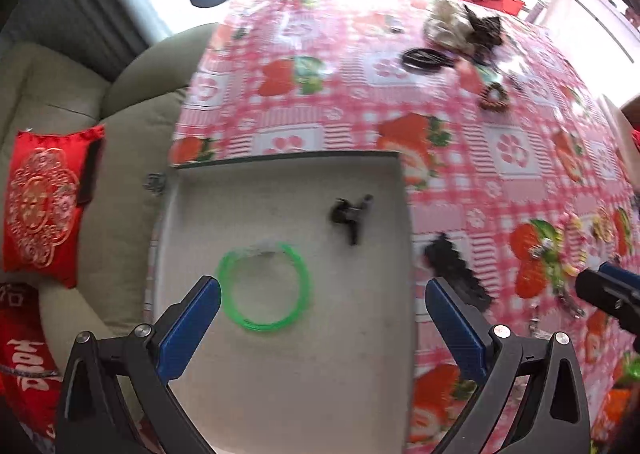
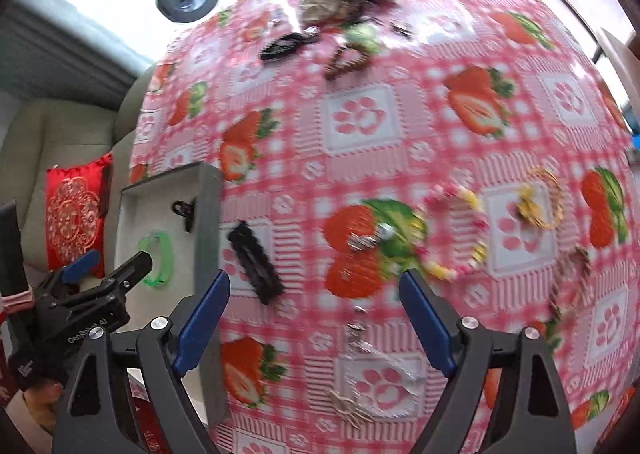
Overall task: Organize jewelry
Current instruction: 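Move both open tools from the tray back over the jewelry, then grasp the braided brown bracelet with the right tool while the left grasps the beaded bracelet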
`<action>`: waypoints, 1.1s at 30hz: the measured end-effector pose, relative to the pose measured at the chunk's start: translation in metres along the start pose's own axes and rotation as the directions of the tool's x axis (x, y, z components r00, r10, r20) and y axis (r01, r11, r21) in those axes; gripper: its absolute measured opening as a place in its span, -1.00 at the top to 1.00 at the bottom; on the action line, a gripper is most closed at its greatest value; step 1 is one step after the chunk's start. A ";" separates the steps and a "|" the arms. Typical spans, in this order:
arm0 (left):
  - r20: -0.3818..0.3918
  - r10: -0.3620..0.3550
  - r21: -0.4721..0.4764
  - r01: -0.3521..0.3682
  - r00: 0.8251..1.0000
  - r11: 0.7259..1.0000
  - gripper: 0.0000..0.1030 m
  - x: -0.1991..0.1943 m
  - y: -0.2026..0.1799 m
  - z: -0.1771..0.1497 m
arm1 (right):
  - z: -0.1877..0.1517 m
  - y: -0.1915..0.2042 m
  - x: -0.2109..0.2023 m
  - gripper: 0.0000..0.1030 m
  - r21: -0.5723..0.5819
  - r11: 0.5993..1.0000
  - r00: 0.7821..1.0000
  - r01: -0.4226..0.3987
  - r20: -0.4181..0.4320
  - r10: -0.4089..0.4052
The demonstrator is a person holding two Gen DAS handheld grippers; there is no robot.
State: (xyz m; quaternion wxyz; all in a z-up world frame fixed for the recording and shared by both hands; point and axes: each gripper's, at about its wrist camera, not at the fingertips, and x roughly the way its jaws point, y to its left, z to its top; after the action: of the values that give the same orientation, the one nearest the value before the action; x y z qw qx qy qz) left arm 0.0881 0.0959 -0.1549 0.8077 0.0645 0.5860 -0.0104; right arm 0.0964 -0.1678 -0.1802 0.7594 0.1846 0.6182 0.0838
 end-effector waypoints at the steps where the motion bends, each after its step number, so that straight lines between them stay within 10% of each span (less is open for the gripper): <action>1: -0.005 -0.010 0.005 0.010 1.000 1.000 -1.00 0.001 -0.006 0.000 | -0.003 -0.006 -0.001 -0.74 0.007 1.000 1.000 0.008 -0.005 -0.008; 33: -0.062 -0.123 0.354 0.137 0.990 0.925 -0.84 0.041 -0.213 0.043 | -0.023 -0.214 -0.030 -0.74 0.334 0.896 0.956 0.292 -0.096 -0.276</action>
State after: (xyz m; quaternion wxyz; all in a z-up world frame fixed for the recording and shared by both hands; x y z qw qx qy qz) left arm 0.1219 -0.1176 -0.2007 0.7685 0.1714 0.5928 -0.1690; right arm 0.0462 -0.3704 -0.2388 0.7048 0.2205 0.6610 -0.1332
